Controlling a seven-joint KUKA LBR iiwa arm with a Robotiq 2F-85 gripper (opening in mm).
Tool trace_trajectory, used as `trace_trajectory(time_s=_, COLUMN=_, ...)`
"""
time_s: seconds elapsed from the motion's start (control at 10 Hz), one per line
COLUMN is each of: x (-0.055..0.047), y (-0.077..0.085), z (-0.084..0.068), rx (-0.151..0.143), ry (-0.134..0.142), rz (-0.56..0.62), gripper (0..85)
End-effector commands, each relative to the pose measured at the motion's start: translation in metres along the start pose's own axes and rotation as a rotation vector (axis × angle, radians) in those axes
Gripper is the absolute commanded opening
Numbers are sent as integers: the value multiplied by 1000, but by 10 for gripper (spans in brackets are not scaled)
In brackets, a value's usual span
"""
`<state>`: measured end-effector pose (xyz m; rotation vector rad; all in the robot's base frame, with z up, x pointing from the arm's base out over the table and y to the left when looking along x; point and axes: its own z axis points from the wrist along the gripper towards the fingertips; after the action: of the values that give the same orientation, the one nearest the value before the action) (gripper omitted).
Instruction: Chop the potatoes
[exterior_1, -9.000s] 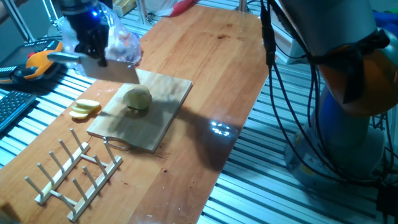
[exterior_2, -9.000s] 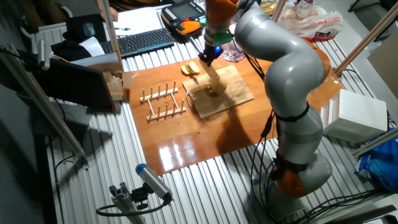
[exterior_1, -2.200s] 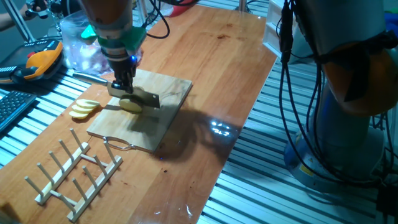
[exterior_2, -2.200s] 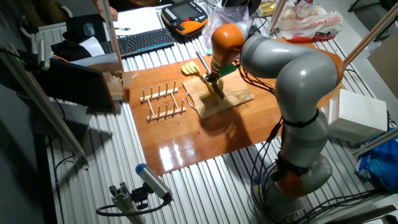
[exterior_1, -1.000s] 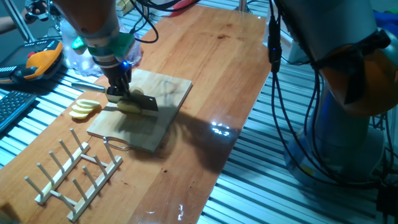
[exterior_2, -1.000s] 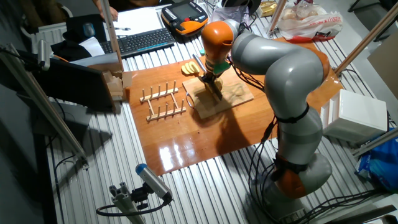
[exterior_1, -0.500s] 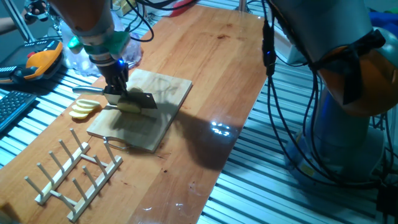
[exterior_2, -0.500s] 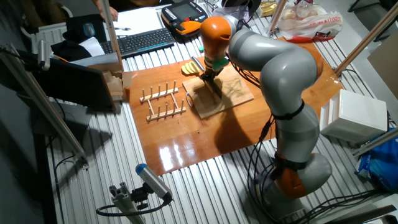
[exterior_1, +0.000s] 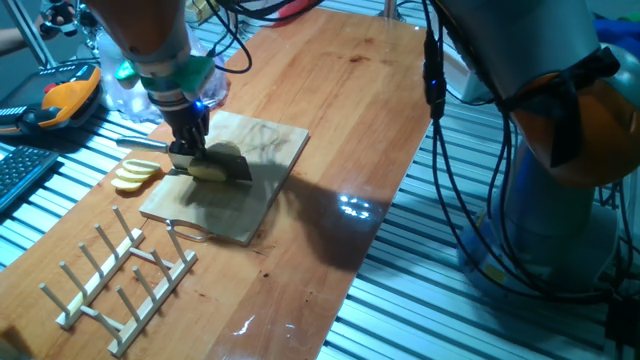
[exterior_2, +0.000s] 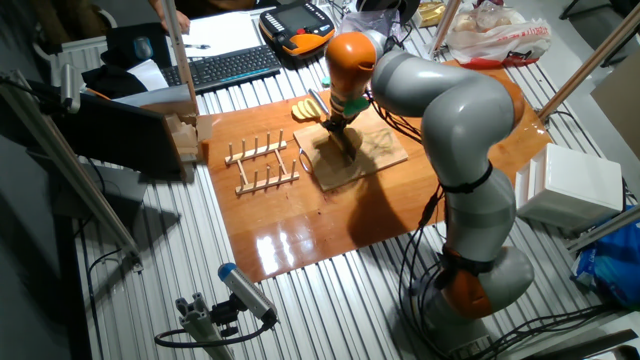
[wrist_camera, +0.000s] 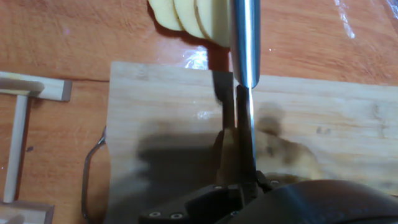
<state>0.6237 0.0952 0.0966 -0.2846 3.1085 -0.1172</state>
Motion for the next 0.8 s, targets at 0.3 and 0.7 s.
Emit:
trace_trajectory(time_s=0.3, x=-2, y=4, z=-52, rx=-35, ry=51, rz=3, gripper=0)
trace_trajectory(time_s=0.7, x=1, y=41, z=-117, rx=-80, ry=60, rz=91, gripper=0)
